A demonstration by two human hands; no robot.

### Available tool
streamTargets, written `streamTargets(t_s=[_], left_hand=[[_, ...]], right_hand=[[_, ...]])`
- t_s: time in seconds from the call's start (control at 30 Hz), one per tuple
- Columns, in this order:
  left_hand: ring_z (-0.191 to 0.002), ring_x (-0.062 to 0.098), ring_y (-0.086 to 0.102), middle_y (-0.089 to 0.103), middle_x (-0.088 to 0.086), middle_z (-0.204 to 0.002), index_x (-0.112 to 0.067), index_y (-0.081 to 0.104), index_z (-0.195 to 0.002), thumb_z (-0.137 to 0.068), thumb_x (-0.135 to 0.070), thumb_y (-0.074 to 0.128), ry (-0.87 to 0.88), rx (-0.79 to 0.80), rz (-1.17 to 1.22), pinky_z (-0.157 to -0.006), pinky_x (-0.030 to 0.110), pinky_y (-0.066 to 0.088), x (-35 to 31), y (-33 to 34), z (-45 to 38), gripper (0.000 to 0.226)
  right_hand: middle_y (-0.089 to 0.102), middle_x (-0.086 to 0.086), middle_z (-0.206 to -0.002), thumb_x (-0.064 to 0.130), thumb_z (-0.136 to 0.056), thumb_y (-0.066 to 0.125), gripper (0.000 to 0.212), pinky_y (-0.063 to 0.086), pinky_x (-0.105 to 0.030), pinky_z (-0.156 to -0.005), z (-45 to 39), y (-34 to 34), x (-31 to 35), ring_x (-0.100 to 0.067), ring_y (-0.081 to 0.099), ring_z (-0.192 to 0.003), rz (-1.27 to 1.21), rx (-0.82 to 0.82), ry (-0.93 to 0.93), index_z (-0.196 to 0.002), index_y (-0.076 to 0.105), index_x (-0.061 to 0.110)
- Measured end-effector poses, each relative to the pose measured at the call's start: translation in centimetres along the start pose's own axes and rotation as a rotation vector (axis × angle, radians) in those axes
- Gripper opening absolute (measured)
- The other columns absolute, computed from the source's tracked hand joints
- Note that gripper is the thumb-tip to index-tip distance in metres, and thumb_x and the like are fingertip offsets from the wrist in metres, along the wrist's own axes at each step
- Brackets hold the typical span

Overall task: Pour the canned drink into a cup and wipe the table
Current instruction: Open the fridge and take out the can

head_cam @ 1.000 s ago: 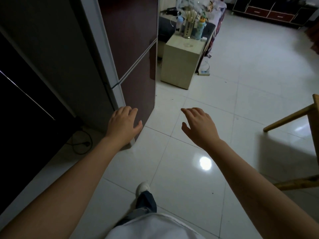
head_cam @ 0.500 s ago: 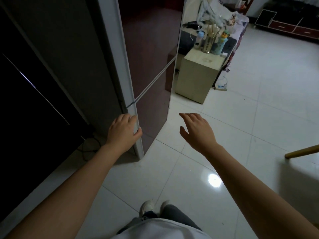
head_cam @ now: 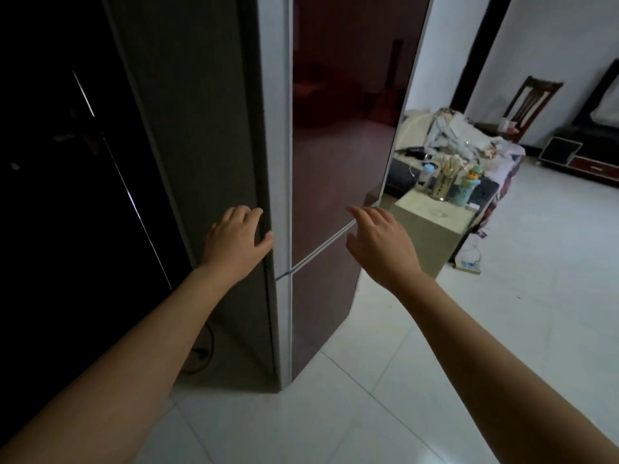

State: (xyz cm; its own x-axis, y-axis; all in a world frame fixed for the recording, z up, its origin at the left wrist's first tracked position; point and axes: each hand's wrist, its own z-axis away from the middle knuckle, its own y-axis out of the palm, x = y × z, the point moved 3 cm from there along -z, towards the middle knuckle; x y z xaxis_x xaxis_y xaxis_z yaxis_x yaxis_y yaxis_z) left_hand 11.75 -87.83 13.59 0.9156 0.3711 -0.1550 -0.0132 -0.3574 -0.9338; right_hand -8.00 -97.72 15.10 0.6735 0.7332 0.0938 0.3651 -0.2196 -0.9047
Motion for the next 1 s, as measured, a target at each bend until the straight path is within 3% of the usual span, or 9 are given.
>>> streamTargets(t_s=[0.27,0.73,0.87,1.0], left_hand=[[-0.131,0.024,0.035,0.04,0.009,-0.141,-0.013,0.035,-0.139,-0.094,-0.039,0.041,-0.053,-0.145,-0.002,-0.103,0.036,0.035,0.2,-4.0,-3.7,0.053],[-0.132,0.021,0.034,0.038,0.006,-0.143,-0.014,0.032,-0.141,-0.094,-0.037,0.043,-0.075,-0.178,0.099,-0.105,0.031,0.032,1.5,-3.9,-7.2,0.053],[-0.135,0.021,0.031,0.036,0.006,-0.145,-0.013,0.03,-0.142,-0.093,-0.039,0.045,-0.035,-0.179,0.122,-0.107,0.032,0.03,2.8,-3.8,-8.8,0.058],[-0.139,0.021,0.023,0.026,0.006,-0.151,-0.013,0.02,-0.145,-0.092,-0.044,0.045,0.003,-0.106,0.143,-0.11,0.033,0.026,4.2,-3.6,-10.9,0.067]], right_hand=[[0.053,-0.01,-0.131,0.023,-0.087,0.053,0.051,0.04,-0.042,-0.094,-5.6,-3.4,1.0,-0.03,0.044,-0.122,-0.059,-0.147,-0.099,-0.135,0.042,0.01],[0.044,-0.009,-0.14,0.022,-0.091,0.049,0.053,0.035,-0.034,-0.098,-12.8,-4.4,2.2,-0.026,0.036,-0.128,-0.146,-0.152,-0.167,-0.141,0.033,0.012],[0.033,-0.006,-0.148,0.026,-0.093,0.047,0.057,0.032,-0.033,-0.104,-14.4,-4.0,3.3,-0.023,0.03,-0.134,-0.176,-0.152,-0.161,-0.145,0.024,0.016],[0.007,-0.001,-0.156,0.04,-0.094,0.042,0.07,0.018,-0.029,-0.112,-16.4,-3.5,4.9,-0.018,0.013,-0.142,-0.256,-0.129,-0.099,-0.148,0.002,0.019]])
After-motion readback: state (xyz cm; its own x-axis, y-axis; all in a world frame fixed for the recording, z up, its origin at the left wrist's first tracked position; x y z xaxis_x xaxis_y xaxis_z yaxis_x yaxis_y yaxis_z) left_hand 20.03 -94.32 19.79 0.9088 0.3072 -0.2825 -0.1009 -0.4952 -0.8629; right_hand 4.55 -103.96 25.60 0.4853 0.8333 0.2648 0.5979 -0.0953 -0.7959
